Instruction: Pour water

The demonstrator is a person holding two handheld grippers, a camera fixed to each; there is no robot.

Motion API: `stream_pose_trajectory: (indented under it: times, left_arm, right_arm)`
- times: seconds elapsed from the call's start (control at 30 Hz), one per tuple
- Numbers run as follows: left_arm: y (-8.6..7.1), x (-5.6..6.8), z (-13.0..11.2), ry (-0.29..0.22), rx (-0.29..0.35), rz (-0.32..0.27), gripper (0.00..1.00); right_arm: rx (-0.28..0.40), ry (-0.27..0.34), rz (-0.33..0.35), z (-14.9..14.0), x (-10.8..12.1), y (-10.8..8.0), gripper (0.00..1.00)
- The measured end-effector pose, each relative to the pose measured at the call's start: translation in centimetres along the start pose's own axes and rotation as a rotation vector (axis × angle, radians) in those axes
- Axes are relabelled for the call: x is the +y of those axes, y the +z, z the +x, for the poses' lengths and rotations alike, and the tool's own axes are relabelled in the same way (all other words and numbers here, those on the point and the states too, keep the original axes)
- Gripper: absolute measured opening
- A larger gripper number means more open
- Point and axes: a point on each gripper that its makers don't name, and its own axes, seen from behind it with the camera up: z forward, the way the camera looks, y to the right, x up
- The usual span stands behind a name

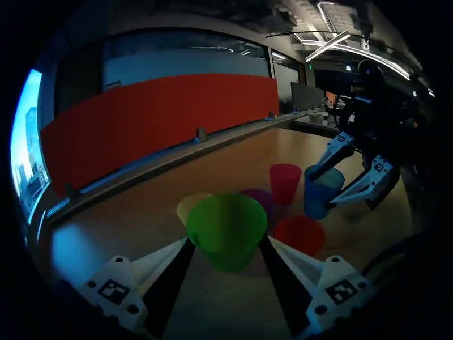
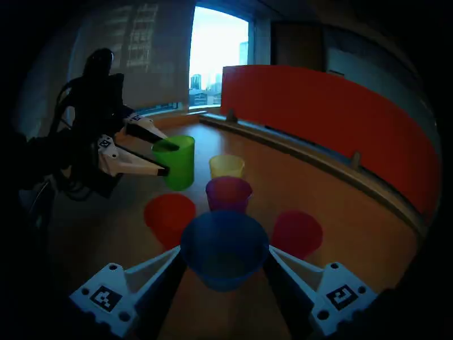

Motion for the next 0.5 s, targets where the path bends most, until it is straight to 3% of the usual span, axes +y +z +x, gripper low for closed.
stream_pose_trajectory:
  times: [0.5]
  left_arm:
    - [-3.6,1.5,1.6,0.005,0.053,0.024,0.82]
  right_arm:
    - [0.064,-0.009,-0.012,2.2,-1.6,-2.8,0.89]
